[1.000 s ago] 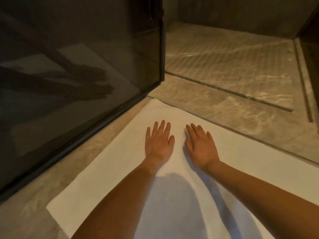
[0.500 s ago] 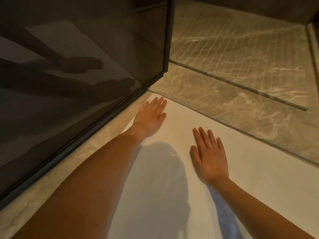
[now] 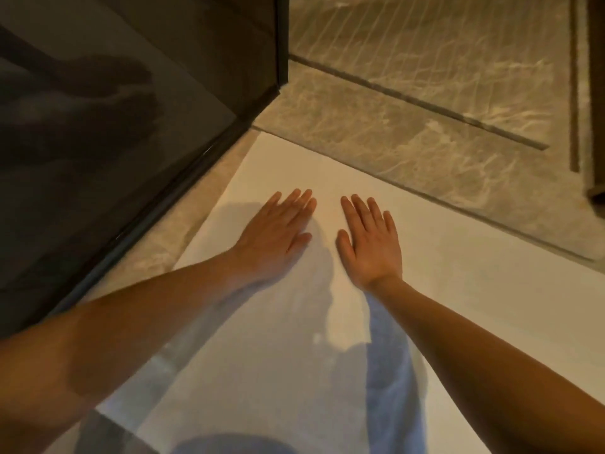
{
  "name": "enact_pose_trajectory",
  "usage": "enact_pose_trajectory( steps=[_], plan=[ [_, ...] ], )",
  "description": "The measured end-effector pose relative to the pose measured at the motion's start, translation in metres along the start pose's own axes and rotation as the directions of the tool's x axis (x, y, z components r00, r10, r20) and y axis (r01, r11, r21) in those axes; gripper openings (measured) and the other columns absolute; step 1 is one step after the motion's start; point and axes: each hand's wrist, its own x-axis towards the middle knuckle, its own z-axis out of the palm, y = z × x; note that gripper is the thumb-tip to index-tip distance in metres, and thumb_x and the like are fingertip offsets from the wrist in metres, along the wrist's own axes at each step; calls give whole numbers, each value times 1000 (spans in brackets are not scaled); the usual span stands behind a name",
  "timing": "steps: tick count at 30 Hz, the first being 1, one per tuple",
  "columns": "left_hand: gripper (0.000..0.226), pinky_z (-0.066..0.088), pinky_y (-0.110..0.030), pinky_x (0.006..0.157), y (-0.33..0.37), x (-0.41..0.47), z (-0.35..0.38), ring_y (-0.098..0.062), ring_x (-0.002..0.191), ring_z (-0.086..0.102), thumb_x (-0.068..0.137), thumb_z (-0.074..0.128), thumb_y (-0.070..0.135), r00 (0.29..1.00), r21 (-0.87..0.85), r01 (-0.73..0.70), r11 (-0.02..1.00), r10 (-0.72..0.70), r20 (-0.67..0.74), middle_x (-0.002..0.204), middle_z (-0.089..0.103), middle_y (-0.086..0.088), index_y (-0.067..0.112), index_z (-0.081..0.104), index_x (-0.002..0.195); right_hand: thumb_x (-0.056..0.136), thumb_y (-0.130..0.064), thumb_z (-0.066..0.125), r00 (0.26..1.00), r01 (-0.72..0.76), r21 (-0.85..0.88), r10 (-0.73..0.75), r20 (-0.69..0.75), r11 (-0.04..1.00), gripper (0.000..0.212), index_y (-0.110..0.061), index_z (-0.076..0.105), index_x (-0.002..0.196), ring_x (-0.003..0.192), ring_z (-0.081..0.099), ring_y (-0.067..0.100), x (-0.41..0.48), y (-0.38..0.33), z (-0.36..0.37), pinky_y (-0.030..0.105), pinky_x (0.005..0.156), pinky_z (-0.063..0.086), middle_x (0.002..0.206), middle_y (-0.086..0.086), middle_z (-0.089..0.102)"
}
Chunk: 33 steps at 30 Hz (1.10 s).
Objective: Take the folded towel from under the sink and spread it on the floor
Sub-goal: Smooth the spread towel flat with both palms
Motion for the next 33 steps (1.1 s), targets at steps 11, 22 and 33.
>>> enact_pose_trajectory(
  steps=[11, 22, 33],
  plan=[
    [62, 6, -40, 124, -79, -49, -1, -16, 152, 2, 102, 17, 40, 978, -31, 207, 978, -208, 0, 166, 8, -6, 12, 10, 157, 96, -45, 19, 999, 26, 30, -25, -23, 999, 63, -28, 16, 156, 151, 7, 21, -2, -3, -3, 42, 122, 5, 163, -1, 16],
    [62, 2, -33, 123, -28, -113, 24, -13, 152, -1, 104, 17, 41, 991, -104, 121, 987, -127, -52, 165, 4, -5, 10, 8, 157, 97, -46, 19, 1000, 19, 4, -18, -20, 1000, 63, -28, 15, 157, 151, 5, 20, -1, -2, -1, 42, 122, 5, 164, -1, 15],
    [64, 7, -38, 124, -47, -133, 17, -16, 152, -2, 103, 11, 43, 980, -57, 190, 980, -192, -44, 165, 4, -8, 9, 6, 157, 99, -42, 20, 1000, 4, -34, -4, 4, 999, 61, -25, 13, 157, 151, 4, 23, -2, -8, -9, 44, 122, 4, 164, 1, 13]
  ],
)
